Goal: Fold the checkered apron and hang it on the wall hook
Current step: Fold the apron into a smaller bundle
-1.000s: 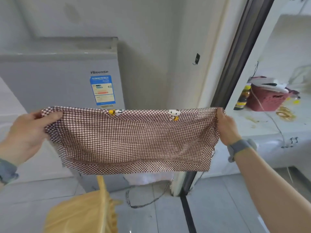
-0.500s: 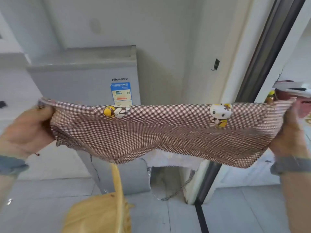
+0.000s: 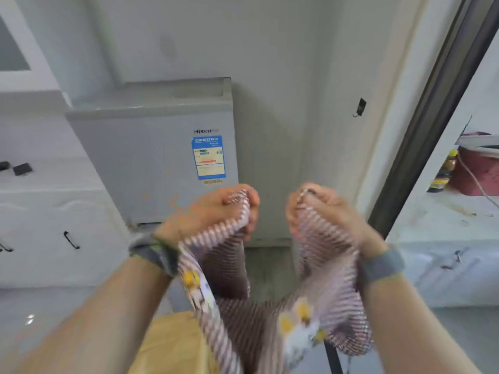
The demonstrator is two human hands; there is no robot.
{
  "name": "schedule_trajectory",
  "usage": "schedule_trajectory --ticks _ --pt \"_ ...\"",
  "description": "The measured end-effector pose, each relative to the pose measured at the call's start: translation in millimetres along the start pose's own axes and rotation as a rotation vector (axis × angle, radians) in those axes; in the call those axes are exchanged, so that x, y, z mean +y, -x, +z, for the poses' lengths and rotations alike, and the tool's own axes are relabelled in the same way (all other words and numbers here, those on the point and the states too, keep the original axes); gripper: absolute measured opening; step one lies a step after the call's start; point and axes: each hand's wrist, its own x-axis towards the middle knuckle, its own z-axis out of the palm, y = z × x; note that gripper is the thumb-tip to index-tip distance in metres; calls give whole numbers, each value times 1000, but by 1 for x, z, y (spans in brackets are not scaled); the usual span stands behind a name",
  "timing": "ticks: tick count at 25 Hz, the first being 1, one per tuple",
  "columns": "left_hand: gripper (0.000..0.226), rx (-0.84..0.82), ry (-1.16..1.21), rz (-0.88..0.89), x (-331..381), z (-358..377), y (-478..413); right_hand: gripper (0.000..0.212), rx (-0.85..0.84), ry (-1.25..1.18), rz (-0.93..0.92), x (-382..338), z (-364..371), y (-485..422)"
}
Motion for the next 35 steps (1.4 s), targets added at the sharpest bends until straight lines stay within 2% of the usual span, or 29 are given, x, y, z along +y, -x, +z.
schedule_trajectory --ticks 1,2,3,5,8,12,13,15,17,20,22,24,26,28,32,34,35 --pt "27 1 7 18 -5 9 -6 9 -19 2 -42 9 20 -11" --pt "21 10 -10 40 -9 17 -12 9 -43 143 27 11 52 -17" --pt "19 56 -43 72 -14 26 -17 6 -53 169 14 17 61 -17" --pt "24 130 -61 115 -13 22 -21 9 11 130 -2 28 65 -22" --pt "32 232 -20 154 -8 15 -17 14 5 77 -57 28 60 -27" --pt "9 223 -123 176 -12 21 -19 5 14 57 -10 32 69 -36" --pt "12 228 -134 180 -11 21 -19 5 27 75 8 32 69 -39" --pt "27 264 -149 172 -10 20 -20 6 39 213 24 33 70 -45" --pt "23 331 -190 163 -13 21 -24 10 88 381 12 34 71 -51" --pt "25 495 -253 200 -16 18 -34 35 372 710 -71 37 72 -40" --pt "30 587 -286 217 -12 14 -39 37 473 808 -87 42 78 -10" --pt "17 651 -372 221 -7 10 -41 43 379 933 63 51 90 19" --pt "12 715 -428 231 -3 8 -41 35 300 1105 197 69 88 33" --pt "11 772 -531 258 -1 0 -40 12 262 1283 169 82 69 32" --pt "21 787 -728 215 -3 -34 -22 14 295 1374 194 71 22 13" --pt "26 813 -718 193 -7 -44 -11 16 324 1376 144 47 7 1" --pt "23 845 -685 197 -9 -47 -7 14 335 1290 111 36 3 -4"
